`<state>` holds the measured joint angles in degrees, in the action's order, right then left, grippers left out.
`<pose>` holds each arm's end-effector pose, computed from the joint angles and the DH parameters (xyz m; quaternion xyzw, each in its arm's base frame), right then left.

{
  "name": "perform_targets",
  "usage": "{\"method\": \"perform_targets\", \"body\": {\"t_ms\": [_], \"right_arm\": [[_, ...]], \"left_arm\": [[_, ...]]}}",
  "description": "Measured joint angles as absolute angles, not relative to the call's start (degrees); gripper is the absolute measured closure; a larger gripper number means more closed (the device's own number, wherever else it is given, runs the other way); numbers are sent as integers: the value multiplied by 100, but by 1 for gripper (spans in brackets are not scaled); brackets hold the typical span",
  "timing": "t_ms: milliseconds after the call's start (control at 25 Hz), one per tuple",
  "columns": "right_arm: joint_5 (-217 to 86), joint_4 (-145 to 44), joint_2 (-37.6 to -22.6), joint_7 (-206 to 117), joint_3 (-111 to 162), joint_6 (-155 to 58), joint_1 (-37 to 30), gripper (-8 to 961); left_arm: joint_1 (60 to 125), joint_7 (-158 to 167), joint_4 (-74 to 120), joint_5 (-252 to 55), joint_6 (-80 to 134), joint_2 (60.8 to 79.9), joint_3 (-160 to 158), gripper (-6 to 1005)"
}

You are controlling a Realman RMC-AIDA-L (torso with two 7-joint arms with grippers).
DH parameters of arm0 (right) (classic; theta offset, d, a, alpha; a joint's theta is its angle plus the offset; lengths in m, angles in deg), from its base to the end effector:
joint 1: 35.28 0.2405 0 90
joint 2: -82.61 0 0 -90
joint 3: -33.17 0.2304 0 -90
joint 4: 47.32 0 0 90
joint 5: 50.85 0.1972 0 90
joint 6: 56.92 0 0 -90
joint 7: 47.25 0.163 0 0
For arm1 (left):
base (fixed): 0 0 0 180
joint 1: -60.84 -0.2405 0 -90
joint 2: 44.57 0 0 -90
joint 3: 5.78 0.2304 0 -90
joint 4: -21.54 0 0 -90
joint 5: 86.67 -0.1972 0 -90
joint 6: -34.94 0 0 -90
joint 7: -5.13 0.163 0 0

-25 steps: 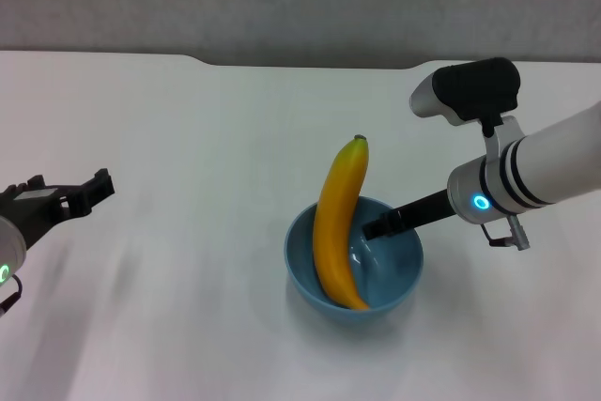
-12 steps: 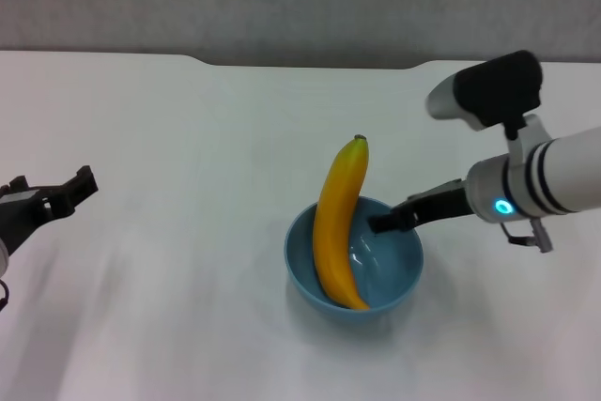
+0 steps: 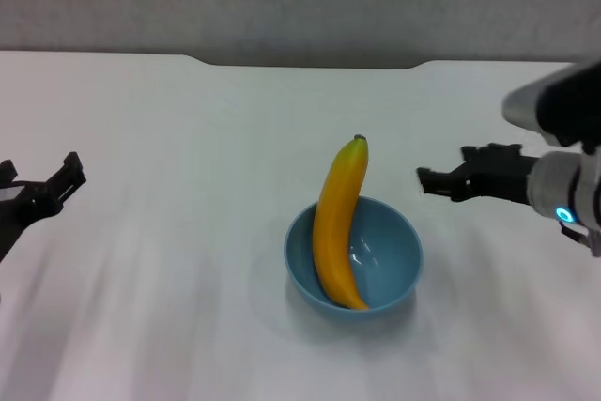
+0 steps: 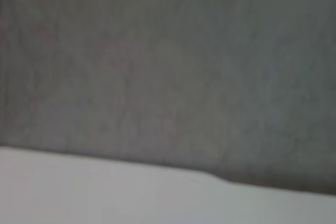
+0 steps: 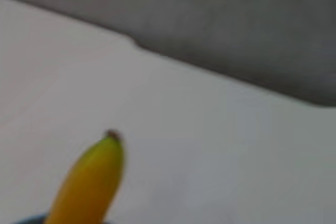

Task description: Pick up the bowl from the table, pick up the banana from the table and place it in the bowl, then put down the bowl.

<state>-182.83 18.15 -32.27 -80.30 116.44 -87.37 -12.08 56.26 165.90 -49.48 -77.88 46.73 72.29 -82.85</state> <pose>0.2061 0.3877 -0.0221 -0.8640 0.3123 0.0560 0.3909 -0.2747 0.3195 0.0330 -0.6795 -0.3904 -0.2496 0.5688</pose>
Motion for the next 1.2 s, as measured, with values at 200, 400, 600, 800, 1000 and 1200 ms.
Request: {"method": "perform_targets", "body": {"t_ms": [200,400,600,800,1000,1200], "right_arm": [[-17856,1678,-3225,-8612,10942,-7446,-1576,199],[-17826,1195,-3226,-8997,10051,-5951,-1591,253],[-17799,416,-3236,-8980,8687,-3431,-1576,280],[-17831,-906,-3256,-7985,7349,-279,-1435,284],[-17850,-1635,-3248,-6994,6905,644,-1249,285],[-17853,-1943,-3257,-6281,6857,656,-1169,285]], "left_arm": [[5670,16560,-3761,-7885,6578,7233,-8148,96],[6241,16620,-2154,-7864,8403,7258,-8021,96],[6757,16564,-1170,-7820,9019,7291,-7983,96],[6939,16594,-935,-7809,9109,7311,-7955,96],[7073,16613,-707,-7797,9127,7320,-7879,96],[7231,16511,-503,-7766,9135,7321,-7854,96]]}}
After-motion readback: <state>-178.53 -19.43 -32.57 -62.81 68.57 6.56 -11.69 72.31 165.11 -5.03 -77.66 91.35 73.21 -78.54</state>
